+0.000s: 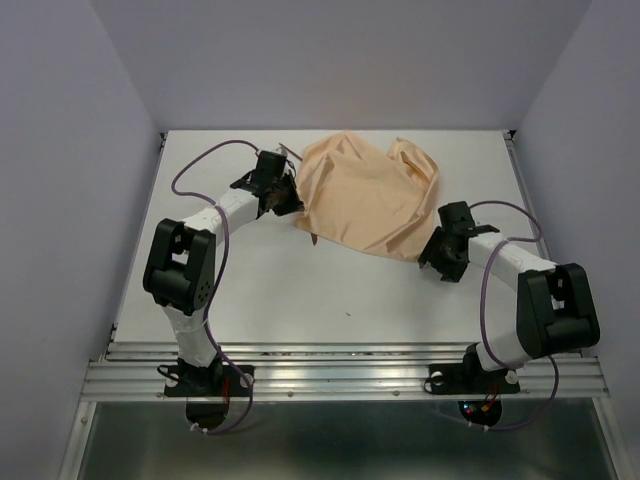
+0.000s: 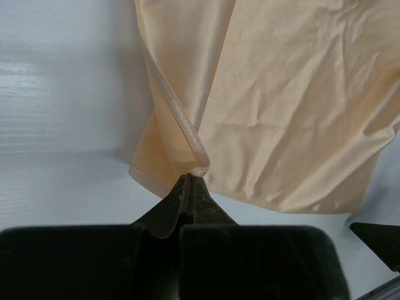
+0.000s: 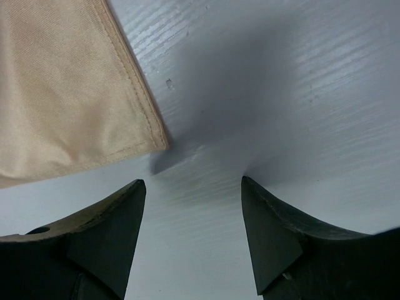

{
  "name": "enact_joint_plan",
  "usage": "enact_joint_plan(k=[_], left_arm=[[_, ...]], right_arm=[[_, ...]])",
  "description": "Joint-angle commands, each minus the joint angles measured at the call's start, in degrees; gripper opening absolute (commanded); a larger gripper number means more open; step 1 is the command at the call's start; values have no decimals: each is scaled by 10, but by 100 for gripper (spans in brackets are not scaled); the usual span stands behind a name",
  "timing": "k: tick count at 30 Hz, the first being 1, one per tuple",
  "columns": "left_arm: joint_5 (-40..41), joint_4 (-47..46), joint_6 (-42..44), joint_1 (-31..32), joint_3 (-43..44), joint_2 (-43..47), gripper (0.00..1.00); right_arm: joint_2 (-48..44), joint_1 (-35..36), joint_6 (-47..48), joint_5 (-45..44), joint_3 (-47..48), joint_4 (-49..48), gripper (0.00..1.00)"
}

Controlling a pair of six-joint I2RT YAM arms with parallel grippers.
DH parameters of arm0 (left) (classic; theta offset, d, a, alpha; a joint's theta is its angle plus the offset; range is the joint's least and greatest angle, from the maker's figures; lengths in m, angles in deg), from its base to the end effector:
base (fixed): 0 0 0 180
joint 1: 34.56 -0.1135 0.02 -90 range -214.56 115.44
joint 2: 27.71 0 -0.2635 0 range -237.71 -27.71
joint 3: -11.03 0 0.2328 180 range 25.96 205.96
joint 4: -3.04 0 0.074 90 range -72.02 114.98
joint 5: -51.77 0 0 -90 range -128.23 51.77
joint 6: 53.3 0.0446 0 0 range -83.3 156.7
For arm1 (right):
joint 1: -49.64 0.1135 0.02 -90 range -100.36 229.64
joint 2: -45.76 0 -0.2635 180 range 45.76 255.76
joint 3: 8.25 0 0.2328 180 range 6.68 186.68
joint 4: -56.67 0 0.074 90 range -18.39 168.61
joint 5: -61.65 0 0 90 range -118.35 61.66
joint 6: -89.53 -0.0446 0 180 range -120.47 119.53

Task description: Fold the napkin into a case and place the utensils inside

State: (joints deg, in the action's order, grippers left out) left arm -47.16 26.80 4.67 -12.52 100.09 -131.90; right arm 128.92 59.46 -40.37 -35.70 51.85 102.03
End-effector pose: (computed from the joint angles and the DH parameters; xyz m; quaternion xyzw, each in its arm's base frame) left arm 0.3693 -0.1570 0.2341 -0.0449 0.8989 -0.2580 0.3512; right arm 0.2437 0.0364 0.1740 0.2660 0.9436 0.0214 0.1960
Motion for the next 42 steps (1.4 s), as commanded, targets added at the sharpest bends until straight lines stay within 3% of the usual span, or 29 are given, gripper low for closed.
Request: enact_joint_plan(k=[1, 20, 30, 31, 33, 42], left_arm=[[1, -2, 4, 0, 17, 32, 0], [-8, -7, 4, 0, 9, 30, 0], [-11, -6, 7, 0, 4, 35, 0], [-9, -3, 10, -1, 1, 38, 0], [-7, -3, 11, 0, 0, 39, 0], [-14, 13, 11, 1, -13, 66, 0]], right_arm=[[11, 2, -18, 26, -2, -45, 67], [110, 13, -27, -10, 17, -122, 46], [126, 19, -33, -59, 11, -113, 18], [119, 19, -30, -71, 7, -109, 7], [112, 19, -30, -73, 4, -105, 1], [10, 24, -33, -78, -33, -50, 1]])
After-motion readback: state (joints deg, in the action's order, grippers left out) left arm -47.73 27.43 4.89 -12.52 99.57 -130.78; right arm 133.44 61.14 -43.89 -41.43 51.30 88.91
